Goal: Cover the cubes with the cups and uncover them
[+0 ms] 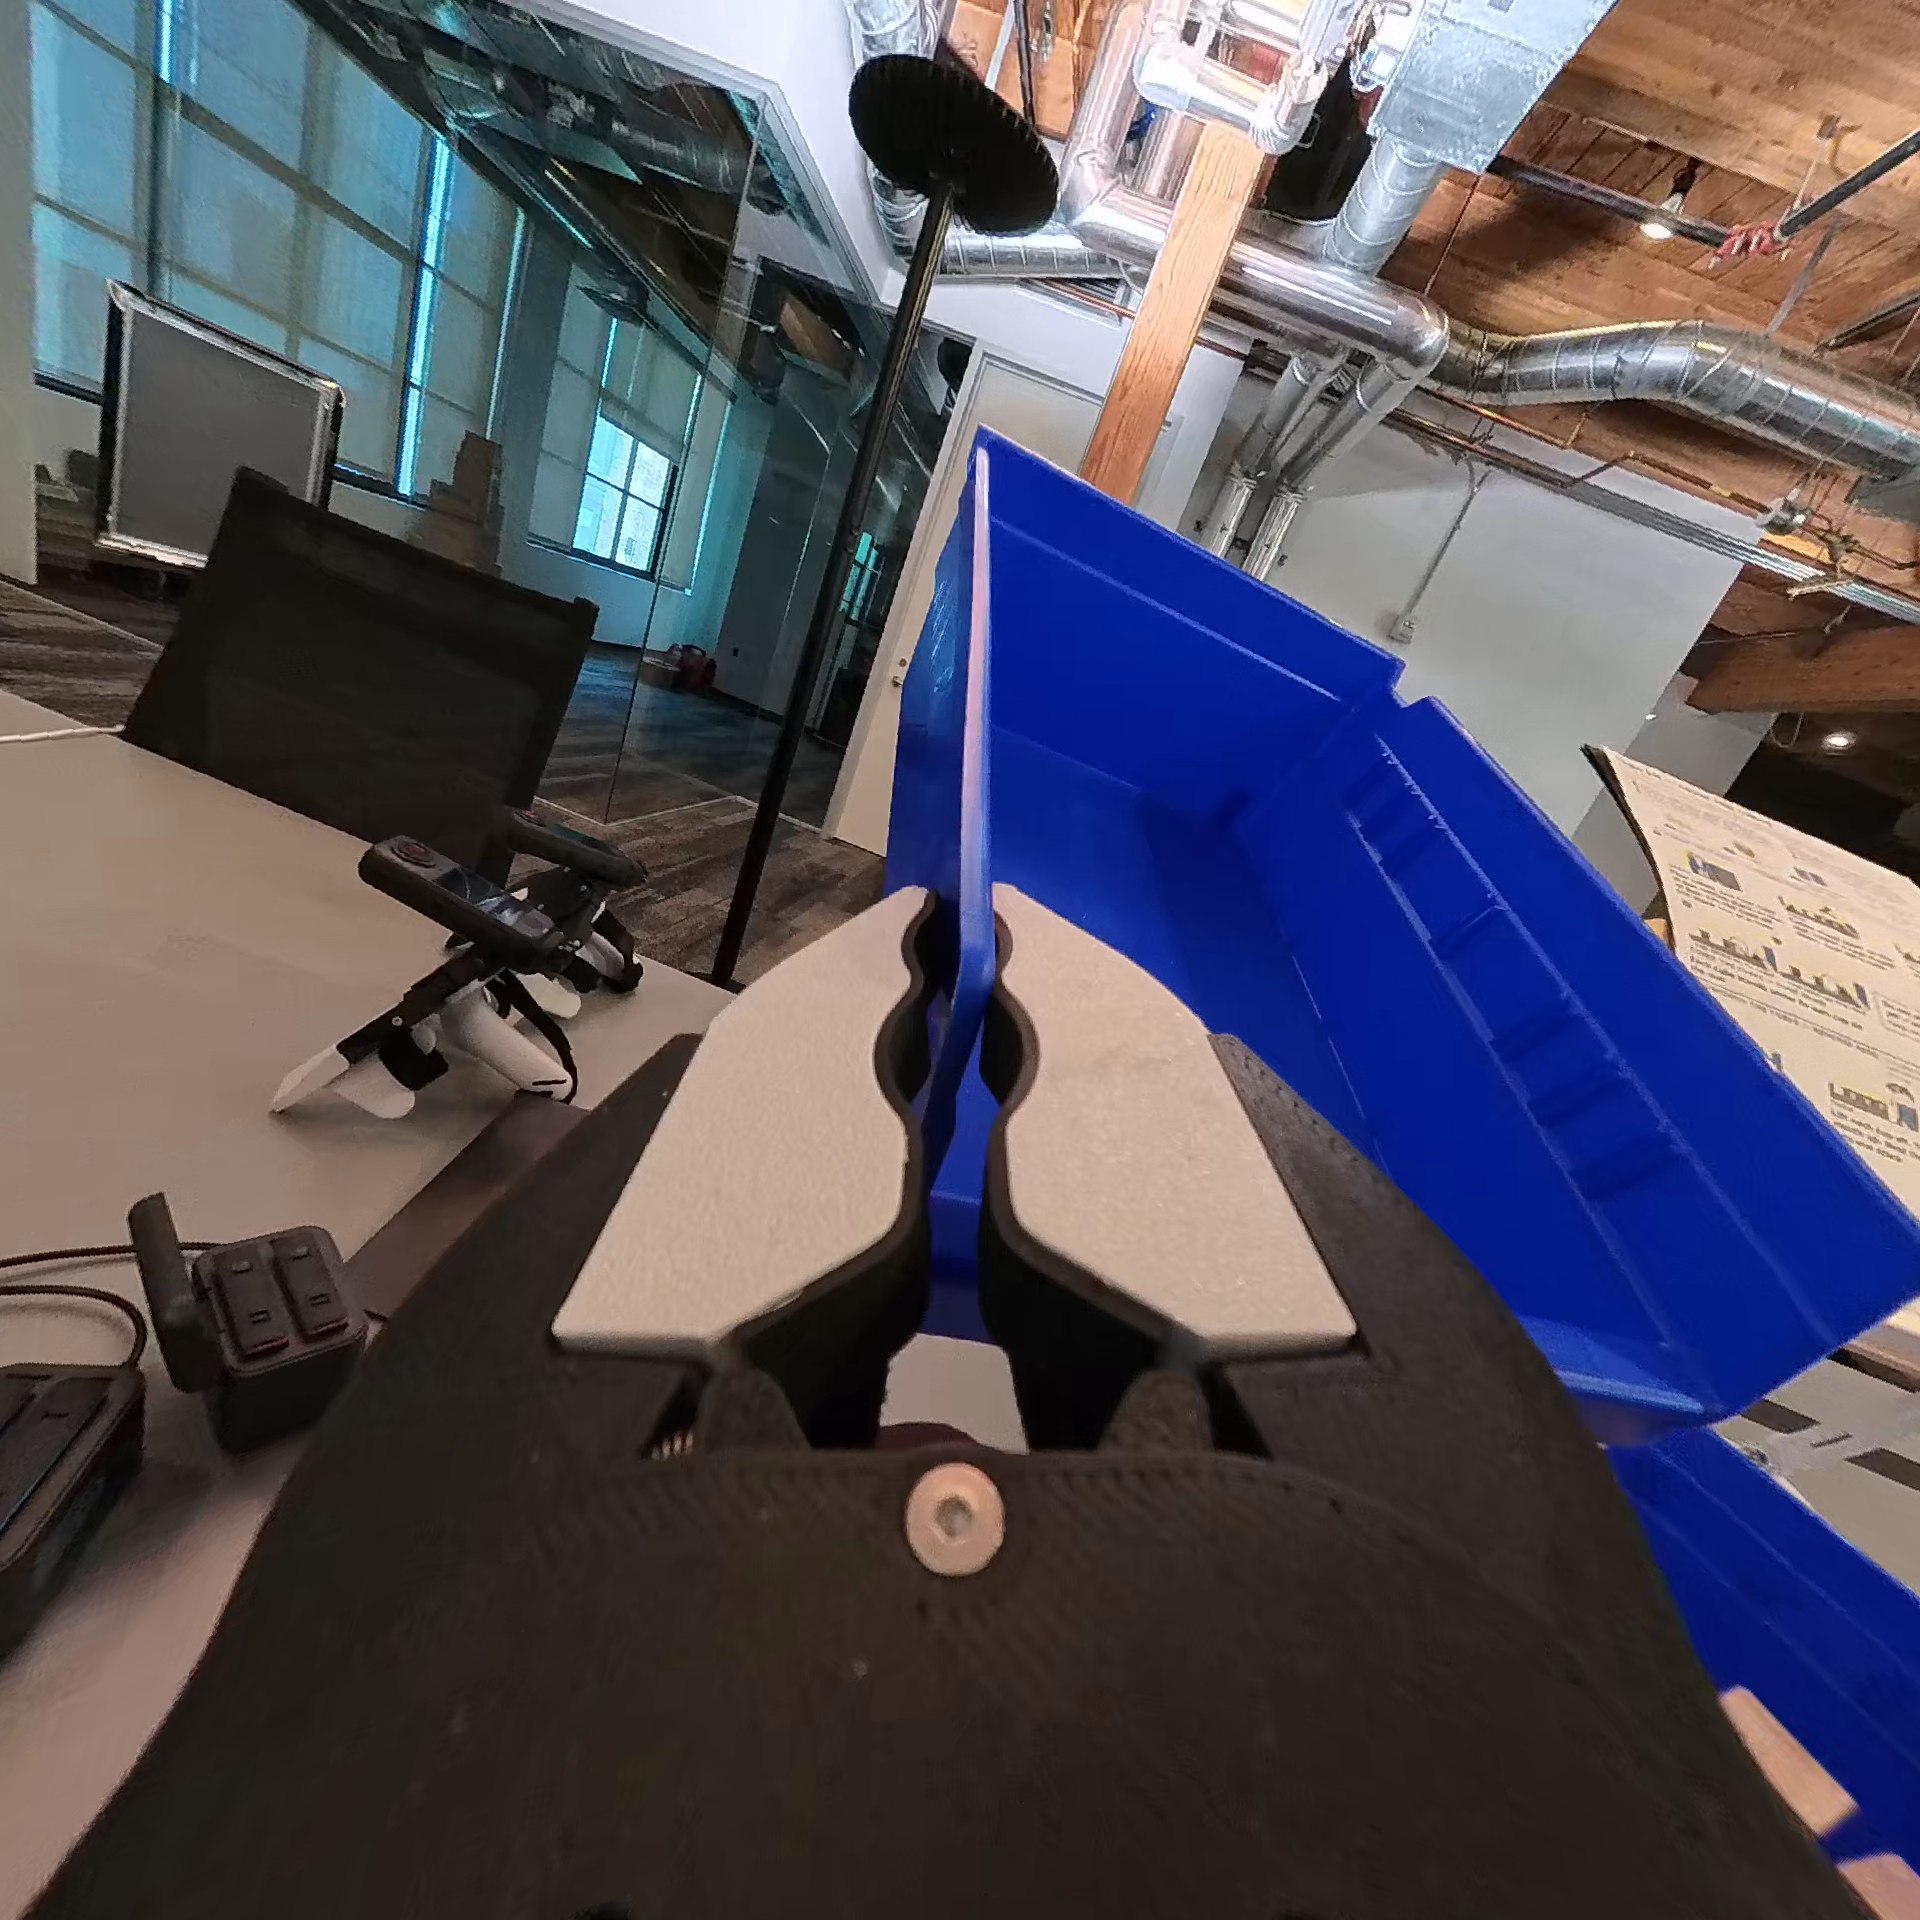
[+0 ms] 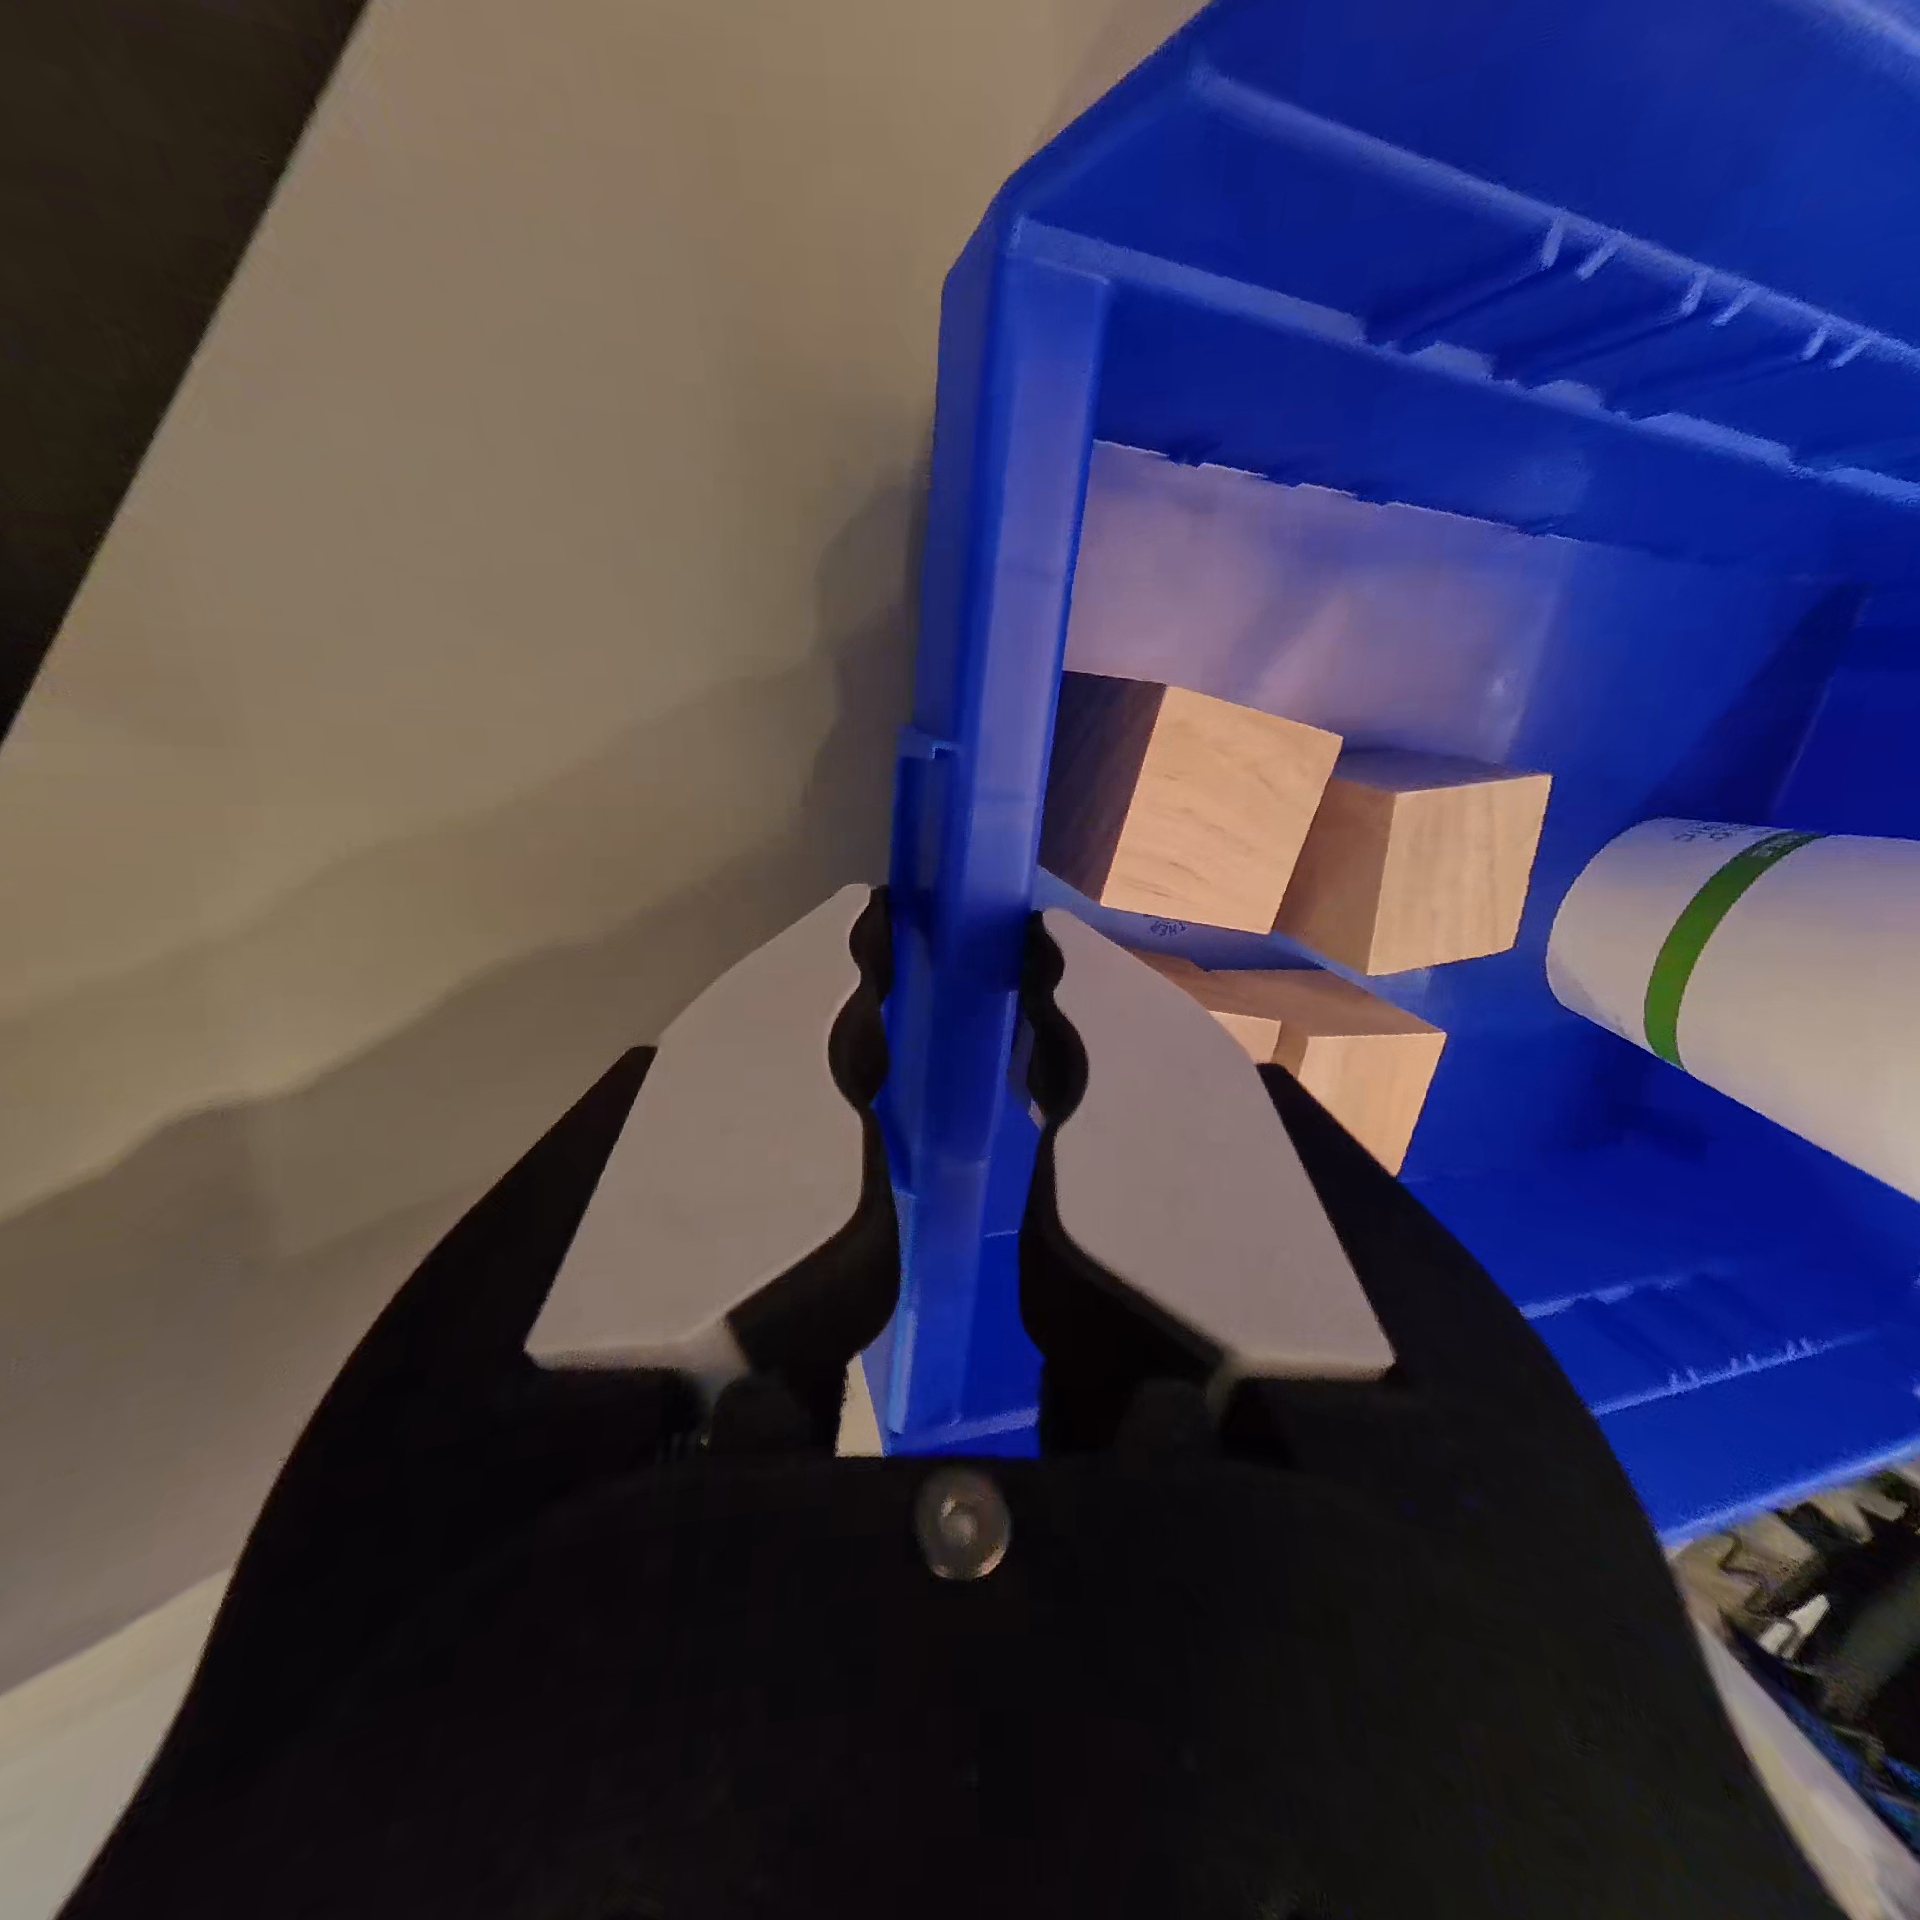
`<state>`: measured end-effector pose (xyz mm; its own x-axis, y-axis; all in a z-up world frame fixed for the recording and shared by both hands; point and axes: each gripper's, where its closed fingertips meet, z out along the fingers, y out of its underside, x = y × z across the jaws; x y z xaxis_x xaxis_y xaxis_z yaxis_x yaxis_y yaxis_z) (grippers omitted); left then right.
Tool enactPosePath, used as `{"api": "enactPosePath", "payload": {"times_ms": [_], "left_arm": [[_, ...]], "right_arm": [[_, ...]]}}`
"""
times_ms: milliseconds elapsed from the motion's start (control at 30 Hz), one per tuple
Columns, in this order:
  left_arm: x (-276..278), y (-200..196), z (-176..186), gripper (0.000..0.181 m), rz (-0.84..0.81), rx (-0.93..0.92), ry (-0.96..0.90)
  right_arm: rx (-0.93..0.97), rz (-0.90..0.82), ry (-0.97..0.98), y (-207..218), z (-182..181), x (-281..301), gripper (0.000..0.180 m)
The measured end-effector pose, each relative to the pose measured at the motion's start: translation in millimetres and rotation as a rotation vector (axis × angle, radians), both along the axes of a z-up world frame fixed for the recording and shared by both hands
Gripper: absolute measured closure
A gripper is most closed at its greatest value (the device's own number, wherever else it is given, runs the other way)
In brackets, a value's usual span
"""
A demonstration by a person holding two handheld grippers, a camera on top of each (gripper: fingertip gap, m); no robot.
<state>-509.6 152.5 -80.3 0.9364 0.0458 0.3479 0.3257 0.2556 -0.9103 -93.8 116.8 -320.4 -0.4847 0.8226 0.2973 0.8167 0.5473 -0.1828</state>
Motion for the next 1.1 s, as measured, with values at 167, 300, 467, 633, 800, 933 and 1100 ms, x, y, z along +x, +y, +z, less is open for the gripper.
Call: {"api": "enactPosePath", "payload": {"times_ms": [167, 300, 467, 633, 800, 933, 1100], "left_arm": [[-0.7, -0.1, 1.5, 0.177, 0.006, 0.002, 0.009], [0.9, 1.7, 1.8, 0.177, -0.004, -0.001, 0.015], [-0.2, 2.3, 2.4, 0.177, -0.015, 0.007, 0.009], [-5.0, 2.3, 0.7, 0.177, -0.009, 0.007, 0.008], [-11.0, 3.6, -6.9, 0.177, -0.01, -0.004, -0.004], [-15.6, 3.9, -14.7, 0.177, -0.012, -0.023, -0.008], [-20.3, -0.5, -20.7, 0.176, -0.002, -0.044, 0.001]], "right_arm": [[-0.022, -0.136, 0.008, 31.5, 0.1, -51.9, 0.156], [-0.023, -0.256, 0.015, 67.5, 0.1, -92.1, 0.155], [-0.048, -0.403, 0.012, 115.3, 0.1, -131.6, 0.156], [-0.067, -0.544, 0.015, 168.1, 0.0, -157.2, 0.156], [-0.088, -0.601, 0.02, 215.0, -0.2, -173.0, 0.156], [-0.098, -0.577, 0.015, 236.1, -0.3, -172.0, 0.157], [-0.111, -0.537, 0.001, 247.7, -0.4, -162.6, 0.157]]}}
